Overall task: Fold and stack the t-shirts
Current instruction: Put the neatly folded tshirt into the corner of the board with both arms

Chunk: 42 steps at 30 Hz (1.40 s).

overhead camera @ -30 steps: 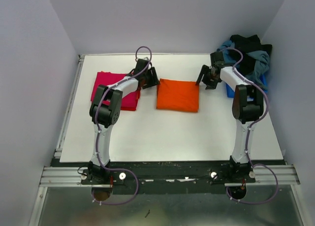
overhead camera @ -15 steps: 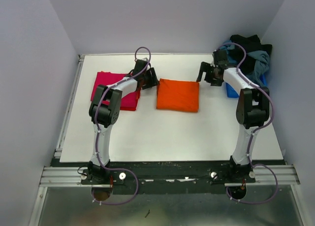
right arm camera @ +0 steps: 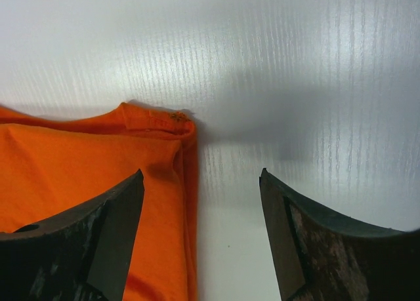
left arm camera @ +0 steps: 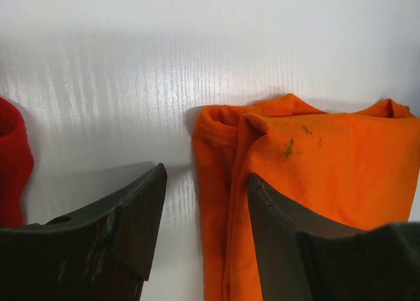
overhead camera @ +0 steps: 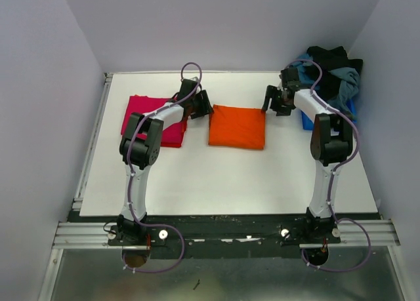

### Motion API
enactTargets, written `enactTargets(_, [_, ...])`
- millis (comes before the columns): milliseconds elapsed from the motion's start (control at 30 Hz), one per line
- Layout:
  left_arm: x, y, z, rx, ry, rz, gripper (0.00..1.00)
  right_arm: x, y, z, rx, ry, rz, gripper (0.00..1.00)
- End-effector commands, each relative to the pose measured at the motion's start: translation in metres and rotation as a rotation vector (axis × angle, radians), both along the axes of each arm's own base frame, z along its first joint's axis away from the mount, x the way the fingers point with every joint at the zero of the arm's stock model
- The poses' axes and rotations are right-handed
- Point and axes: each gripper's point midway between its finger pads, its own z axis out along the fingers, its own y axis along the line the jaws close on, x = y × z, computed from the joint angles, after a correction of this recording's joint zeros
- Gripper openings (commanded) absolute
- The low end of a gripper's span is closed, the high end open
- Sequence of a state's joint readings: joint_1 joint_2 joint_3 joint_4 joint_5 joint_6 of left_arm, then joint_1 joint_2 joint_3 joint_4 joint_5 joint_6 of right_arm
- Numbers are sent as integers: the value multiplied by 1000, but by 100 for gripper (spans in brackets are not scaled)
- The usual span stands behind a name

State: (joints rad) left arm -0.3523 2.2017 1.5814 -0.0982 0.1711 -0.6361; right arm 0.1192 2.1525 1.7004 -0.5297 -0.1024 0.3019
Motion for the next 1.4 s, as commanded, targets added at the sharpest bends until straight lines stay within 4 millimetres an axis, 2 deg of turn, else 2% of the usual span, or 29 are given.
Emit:
enactTargets(0, [7, -5, -2, -24, -7, -17, 65, -6, 14, -10, 47, 61, -6, 79])
enactTargets(367, [12, -16, -6, -86, 1, -34, 65, 0, 24, -12, 89, 76, -15, 67])
enactTargets(533, [18, -20, -19, -105, 36, -18, 58, 1, 26, -13, 96, 83, -30, 66])
enactTargets(633, [20, -23, -27, -119, 61, -13, 46, 2, 28, -14, 111, 87, -35, 66])
enactTargets(700, [20, -24, -31, -120, 77, -10, 35, 2, 29, -15, 118, 92, -35, 66])
enactTargets(833, [23, -12, -33, -78, 67, 12, 3, 1, 30, -17, 125, 94, -40, 66])
enactTargets(867, [25, -7, -31, -63, 57, 19, 0, 1, 31, -18, 128, 95, -38, 66])
enactTargets(967, [30, 15, -26, -22, 42, 42, 0, 2, 34, -20, 147, 102, -43, 66])
enactTargets(1100, [34, 32, -19, -8, 26, 49, 0, 5, 44, -19, 191, 96, -35, 65])
enactTargets(1200, [36, 36, -19, -5, 26, 48, 0, 9, 50, -20, 212, 98, -41, 61])
enactTargets(1367, [35, 30, -22, -36, 37, 20, 0, 16, 61, -23, 259, 98, -35, 58])
